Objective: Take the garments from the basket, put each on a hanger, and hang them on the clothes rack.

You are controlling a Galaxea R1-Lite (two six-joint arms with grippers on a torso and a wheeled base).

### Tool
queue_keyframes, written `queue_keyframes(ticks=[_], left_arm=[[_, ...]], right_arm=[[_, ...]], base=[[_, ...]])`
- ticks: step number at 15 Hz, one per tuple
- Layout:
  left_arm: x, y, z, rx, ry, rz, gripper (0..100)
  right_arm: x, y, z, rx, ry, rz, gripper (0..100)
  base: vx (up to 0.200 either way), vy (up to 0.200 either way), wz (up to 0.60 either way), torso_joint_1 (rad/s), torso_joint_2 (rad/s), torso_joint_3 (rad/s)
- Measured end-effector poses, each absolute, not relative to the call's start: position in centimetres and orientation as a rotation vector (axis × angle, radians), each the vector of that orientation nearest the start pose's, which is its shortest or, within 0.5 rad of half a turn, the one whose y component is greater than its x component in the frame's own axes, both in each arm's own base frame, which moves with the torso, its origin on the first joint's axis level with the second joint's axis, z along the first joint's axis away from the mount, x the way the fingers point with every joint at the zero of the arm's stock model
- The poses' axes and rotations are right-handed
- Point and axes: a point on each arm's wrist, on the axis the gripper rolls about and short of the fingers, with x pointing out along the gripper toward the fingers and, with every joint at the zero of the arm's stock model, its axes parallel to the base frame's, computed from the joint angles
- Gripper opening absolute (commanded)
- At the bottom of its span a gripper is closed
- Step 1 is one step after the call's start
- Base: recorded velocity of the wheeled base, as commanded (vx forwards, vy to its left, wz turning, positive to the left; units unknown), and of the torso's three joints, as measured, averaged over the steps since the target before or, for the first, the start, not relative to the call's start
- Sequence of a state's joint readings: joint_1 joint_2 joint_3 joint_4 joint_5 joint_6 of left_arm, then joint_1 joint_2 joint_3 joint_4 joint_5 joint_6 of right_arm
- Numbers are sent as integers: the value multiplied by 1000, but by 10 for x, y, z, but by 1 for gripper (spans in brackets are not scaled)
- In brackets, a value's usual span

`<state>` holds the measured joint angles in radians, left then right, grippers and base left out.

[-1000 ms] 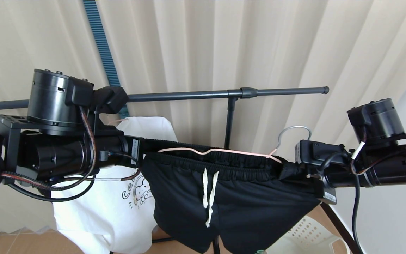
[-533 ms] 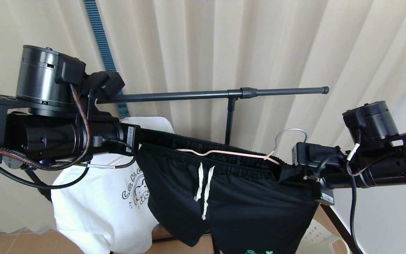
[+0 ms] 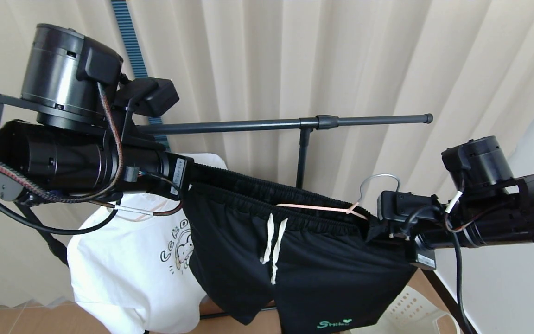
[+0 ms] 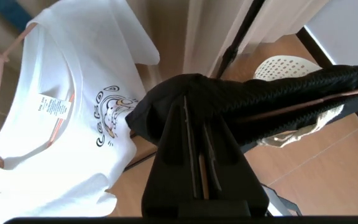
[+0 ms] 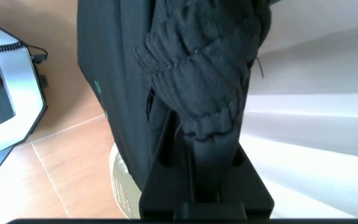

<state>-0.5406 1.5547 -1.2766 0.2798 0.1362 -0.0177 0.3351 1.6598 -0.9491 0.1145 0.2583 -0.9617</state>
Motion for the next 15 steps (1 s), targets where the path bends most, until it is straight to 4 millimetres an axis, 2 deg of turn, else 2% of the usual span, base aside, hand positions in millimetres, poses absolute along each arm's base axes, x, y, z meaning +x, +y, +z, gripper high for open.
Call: queue_keyframes(ticks=[6, 10, 15], left_arm=[[224, -162, 280, 214, 547, -461, 0], [218, -169, 271, 239, 587, -490, 0], [212, -175, 263, 258, 612, -517, 0]], right_arm=[[265, 100, 164, -925, 523, 882, 0], [272, 104, 175, -777, 518, 817, 0], [274, 111, 184, -694, 510, 797, 0]], base=[[0, 0, 0, 0, 0, 0], [0, 0, 0, 0, 0, 0], [0, 0, 0, 0, 0, 0]])
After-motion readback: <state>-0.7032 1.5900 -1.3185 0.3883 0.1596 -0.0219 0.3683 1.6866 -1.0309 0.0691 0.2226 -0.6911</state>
